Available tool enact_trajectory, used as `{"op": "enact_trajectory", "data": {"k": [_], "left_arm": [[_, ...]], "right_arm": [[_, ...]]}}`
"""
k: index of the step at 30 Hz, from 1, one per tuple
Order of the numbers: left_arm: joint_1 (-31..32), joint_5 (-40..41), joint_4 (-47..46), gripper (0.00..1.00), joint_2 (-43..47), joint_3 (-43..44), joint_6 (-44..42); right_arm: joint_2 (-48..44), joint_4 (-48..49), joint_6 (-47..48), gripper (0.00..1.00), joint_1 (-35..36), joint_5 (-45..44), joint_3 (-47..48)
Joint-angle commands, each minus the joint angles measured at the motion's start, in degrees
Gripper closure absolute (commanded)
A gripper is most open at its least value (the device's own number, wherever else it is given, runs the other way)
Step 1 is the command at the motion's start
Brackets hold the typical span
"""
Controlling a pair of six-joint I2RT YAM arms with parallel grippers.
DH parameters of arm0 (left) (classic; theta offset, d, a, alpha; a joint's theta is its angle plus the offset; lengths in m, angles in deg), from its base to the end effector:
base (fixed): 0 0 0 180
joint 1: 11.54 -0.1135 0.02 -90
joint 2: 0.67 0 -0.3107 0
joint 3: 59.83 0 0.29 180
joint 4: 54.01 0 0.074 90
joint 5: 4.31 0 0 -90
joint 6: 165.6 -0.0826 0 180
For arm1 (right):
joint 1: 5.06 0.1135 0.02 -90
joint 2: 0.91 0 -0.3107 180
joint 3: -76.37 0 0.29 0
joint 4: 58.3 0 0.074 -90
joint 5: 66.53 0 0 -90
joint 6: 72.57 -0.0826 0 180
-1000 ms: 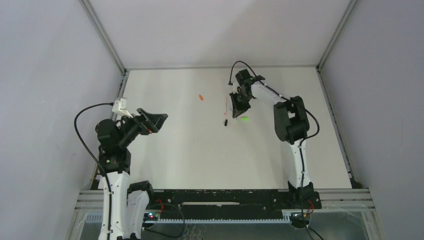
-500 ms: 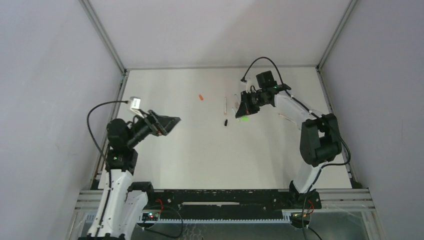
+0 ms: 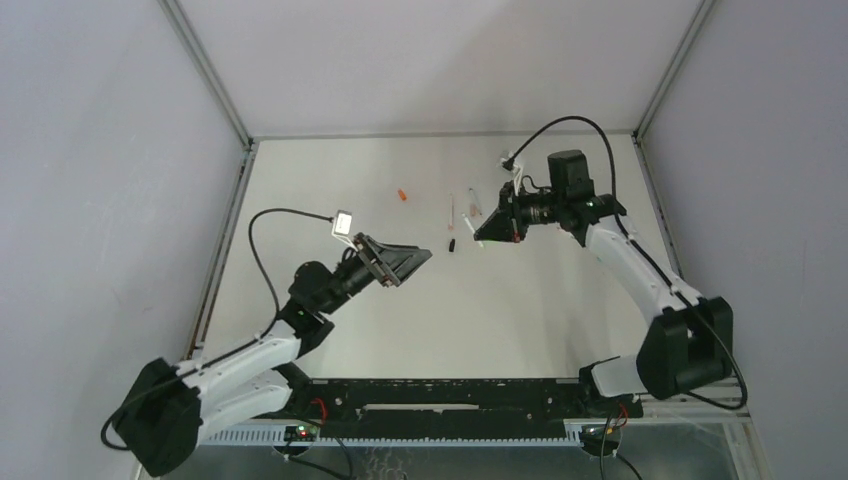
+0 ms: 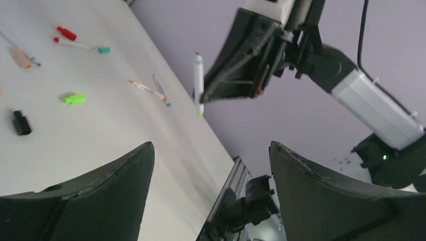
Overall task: Insert the pens into the pen caps
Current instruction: Pick up the pen from the center of the board.
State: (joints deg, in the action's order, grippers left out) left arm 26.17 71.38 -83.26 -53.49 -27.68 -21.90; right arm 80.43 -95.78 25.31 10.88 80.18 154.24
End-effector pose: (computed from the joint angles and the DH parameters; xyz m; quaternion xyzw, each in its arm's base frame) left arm 0.1899 -0.1727 0.2817 0.0035 0.6540 -0.5951 0.4671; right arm 0.3203 0.1633 0.3249 -0.3581 0.7427 0.4567 0.3340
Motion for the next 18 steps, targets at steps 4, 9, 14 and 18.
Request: {"op": "enact_trajectory", "data": {"k": [4,9,14,18], "left_arm": [[6.1,8.5,-22.4,0.18,-10.5,1.8,0.1],[9.4,11.0,-27.2,0.27,-16.0,4.6,-2.3],[11.6,11.9,-28.6,0.33,-20.4,7.2,-3.4],[12.6,11.6,-31.7,0.40,-23.4,8.4,-3.4]], "right_arm": [[-7.1,1.7,12.5,1.00,1.8,11.7,-3.4],[-7.8,1.1,12.8,1.00,3.1,14.3,-3.4],[-7.4,1.0,12.5,1.00,4.7,14.9,-3.4],[-7.1,1.0,12.6,1.00,5.7,14.9,-3.5]]}}
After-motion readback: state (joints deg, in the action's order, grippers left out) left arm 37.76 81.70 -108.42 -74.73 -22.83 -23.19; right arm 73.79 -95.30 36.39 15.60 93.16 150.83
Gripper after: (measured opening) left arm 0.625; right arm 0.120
